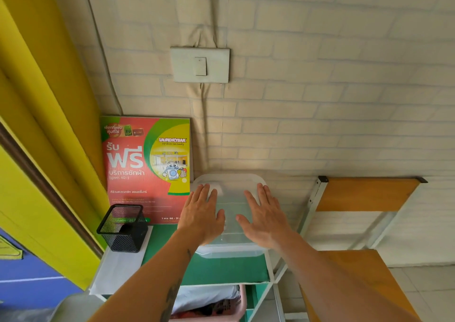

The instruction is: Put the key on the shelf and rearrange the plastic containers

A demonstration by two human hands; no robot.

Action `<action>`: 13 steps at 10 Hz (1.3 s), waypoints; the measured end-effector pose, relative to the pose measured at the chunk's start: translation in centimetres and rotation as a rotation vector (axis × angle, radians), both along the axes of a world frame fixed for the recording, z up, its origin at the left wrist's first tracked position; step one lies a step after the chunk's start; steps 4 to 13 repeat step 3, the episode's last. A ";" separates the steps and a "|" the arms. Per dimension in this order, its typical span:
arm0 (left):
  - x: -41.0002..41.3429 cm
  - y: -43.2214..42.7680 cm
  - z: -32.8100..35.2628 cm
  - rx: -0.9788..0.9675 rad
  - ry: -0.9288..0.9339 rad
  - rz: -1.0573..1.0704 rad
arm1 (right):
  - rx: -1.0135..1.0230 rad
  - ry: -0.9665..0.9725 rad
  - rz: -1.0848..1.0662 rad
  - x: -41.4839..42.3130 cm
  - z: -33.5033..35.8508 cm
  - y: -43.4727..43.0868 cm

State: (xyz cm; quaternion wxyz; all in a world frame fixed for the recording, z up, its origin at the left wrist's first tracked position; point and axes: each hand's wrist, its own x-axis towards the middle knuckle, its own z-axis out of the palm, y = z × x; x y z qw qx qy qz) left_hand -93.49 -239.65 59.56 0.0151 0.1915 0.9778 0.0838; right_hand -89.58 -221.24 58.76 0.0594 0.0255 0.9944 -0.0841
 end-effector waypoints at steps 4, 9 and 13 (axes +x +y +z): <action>1.3 -0.2 4.5 0.110 -0.013 0.065 | -0.081 0.040 -0.046 1.1 4.8 1.6; 1.3 -0.2 4.5 0.110 -0.013 0.065 | -0.081 0.040 -0.046 1.1 4.8 1.6; 1.3 -0.2 4.5 0.110 -0.013 0.065 | -0.081 0.040 -0.046 1.1 4.8 1.6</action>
